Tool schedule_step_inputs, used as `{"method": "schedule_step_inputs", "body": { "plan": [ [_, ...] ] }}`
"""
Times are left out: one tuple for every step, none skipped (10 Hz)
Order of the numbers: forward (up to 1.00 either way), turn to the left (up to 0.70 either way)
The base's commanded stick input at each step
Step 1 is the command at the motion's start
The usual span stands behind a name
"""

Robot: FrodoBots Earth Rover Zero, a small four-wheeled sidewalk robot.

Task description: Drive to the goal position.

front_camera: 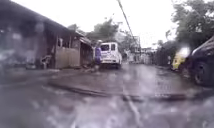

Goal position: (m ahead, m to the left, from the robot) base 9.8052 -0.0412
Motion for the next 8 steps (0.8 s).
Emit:
{"method": "schedule_step_inputs", "body": {
  "plan": [
    [1.00, 0.00],
    [1.00, 0.00],
    [1.00, 0.00],
    [1.00, 0.00],
    [1.00, 0.00],
    [1.00, 0.00],
    [1.00, 0.00],
    [1.00, 0.00]
  ]
}}
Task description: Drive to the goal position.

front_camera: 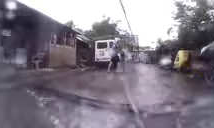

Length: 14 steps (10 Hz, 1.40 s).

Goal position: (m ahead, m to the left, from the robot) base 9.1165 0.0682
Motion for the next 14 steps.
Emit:
{"method": "schedule_step_inputs", "body": {
  "plan": [
    [1.00, 0.00],
    [1.00, 0.00],
    [1.00, 0.00],
    [1.00, 0.00],
    [1.00, 0.00],
    [1.00, 0.00],
    [1.00, 0.00],
    [1.00, 0.00],
    [1.00, 0.00],
    [1.00, 0.00],
    [1.00, 0.00],
    [1.00, 0.00],
    [1.00, 0.00],
    [1.00, 0.00]
  ]
}}
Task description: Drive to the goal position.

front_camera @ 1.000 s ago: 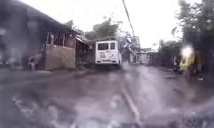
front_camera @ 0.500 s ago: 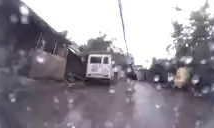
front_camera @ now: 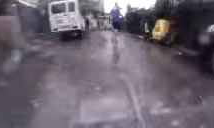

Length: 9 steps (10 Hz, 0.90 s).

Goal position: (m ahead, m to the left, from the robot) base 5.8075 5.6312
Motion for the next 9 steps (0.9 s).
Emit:
{"method": "schedule_step_inputs", "body": {
  "plan": [
    [1.00, 0.00],
    [1.00, 0.00],
    [1.00, 0.00],
    [1.00, 0.00],
    [1.00, 0.00],
    [1.00, 0.00],
    [1.00, 0.00],
    [1.00, 0.00],
    [1.00, 0.00]
  ]
}}
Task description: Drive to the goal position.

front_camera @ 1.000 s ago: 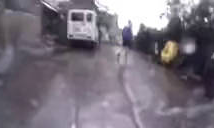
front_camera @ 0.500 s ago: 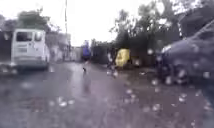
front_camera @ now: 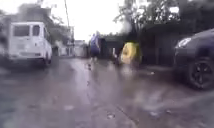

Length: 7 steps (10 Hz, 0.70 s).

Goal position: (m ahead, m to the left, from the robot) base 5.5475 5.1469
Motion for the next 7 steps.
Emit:
{"method": "schedule_step_inputs", "body": {
  "plan": [
    [1.00, 0.00],
    [1.00, 0.00],
    [1.00, 0.00],
    [1.00, 0.00],
    [1.00, 0.00],
    [1.00, 0.00],
    [1.00, 0.00]
  ]
}}
